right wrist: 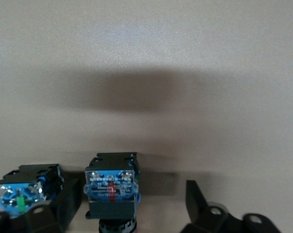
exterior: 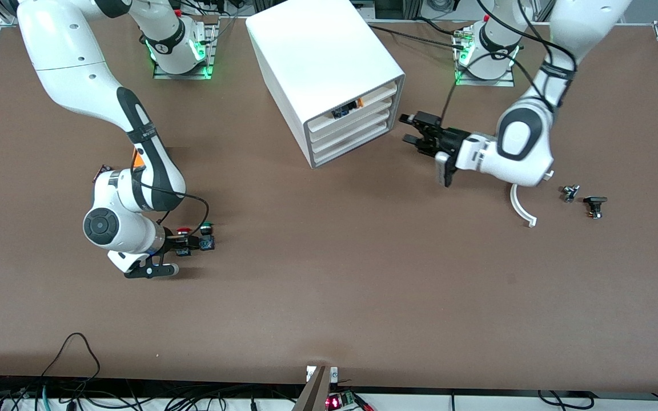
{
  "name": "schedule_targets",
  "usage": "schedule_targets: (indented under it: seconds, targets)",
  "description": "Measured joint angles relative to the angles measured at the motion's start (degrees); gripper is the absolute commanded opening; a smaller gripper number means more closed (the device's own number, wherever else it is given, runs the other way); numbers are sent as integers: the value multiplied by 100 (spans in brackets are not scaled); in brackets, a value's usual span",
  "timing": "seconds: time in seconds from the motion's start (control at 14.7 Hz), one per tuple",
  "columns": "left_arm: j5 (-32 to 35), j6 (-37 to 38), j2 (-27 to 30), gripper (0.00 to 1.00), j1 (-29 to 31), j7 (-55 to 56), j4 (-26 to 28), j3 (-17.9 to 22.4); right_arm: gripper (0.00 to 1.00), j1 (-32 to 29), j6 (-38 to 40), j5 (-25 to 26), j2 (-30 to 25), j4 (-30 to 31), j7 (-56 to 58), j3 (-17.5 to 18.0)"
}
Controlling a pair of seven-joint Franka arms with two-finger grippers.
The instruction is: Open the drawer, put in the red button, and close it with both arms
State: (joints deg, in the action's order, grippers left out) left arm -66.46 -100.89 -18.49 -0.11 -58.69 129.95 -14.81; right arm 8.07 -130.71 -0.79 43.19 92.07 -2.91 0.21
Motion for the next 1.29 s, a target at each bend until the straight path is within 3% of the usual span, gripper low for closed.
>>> schedule_targets:
  seconds: [0.27,0.41,0.54,0.68,0.75,1.02,1.29]
  targets:
    - [-653,-200,10,50,-12,-438,506,-311,16,9,-1,-1,0,-19,-1,0]
    - [-960,-236,-11,46,-17,-729,747,-453,0,9,-1,-1,0,-39,-2,0]
    - [-1127,-261,-99,33,-25,-956,882,-539,0,-8,-2,-1,-1,-78,-2,-8]
    - [-1153,-266,-222,7,-24,-1068,912,-550,0,-55,-5,-1,-2,-120,-2,-21]
    - [-1155,-266,-267,0,-23,-1093,912,-550,0,-72,-6,-1,-5,-147,-1,-25]
    - [-1178,-245,-298,0,-4,-1150,886,-549,0,-54,236,-1,-31,-524,-1,-20]
    - [-1047,-263,-298,0,151,-907,636,-479,0,-27,1110,-1,-177,-1092,-21,-6]
